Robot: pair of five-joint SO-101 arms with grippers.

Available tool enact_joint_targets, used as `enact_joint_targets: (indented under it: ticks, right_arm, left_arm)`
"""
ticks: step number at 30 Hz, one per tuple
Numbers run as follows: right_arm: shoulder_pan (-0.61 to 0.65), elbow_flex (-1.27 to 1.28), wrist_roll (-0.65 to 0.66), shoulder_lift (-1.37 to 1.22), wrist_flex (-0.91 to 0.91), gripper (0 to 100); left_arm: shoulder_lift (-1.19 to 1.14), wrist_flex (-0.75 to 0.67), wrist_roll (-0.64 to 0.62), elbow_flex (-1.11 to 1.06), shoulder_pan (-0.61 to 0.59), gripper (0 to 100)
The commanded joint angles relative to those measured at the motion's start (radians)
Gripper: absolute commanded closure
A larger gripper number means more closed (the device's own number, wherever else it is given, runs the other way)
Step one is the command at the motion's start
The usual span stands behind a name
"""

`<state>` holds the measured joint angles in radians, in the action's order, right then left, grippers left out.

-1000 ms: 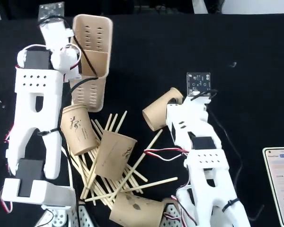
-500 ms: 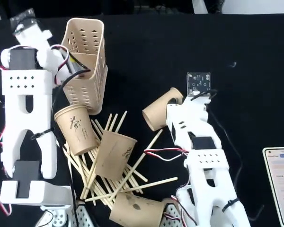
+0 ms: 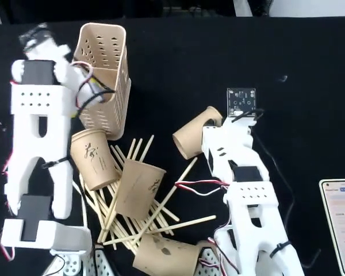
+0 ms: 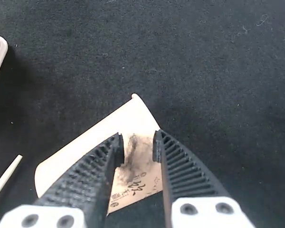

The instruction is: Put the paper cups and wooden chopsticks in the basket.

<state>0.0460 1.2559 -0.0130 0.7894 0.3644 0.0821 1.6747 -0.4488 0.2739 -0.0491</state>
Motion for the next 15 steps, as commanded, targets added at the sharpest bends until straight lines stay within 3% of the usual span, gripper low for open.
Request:
enact_joint_targets:
  ticks: [1,3,7,15]
  right_arm:
    - [0.012,-0.002,-0.003,-0.001,-0.017,88.4]
    - [0.012,-0.002,-0.003,-0.001,-0.017,88.4]
    - [0.012,-0.002,-0.003,-0.001,-0.017,88.4]
    - [0.005,-0.012,-0.006,0.007,-0.011,88.1]
  left_arm:
    - [0.035,-0.092,0.152,-0.002,0.061,97]
    - [0.037,-0.143,0.164,-0.016,0.065,94]
    - [0.035,-0.259,0.216,-0.027,0.062,97]
    - [0.034,-0.298,0.273,-0.019,0.044,86]
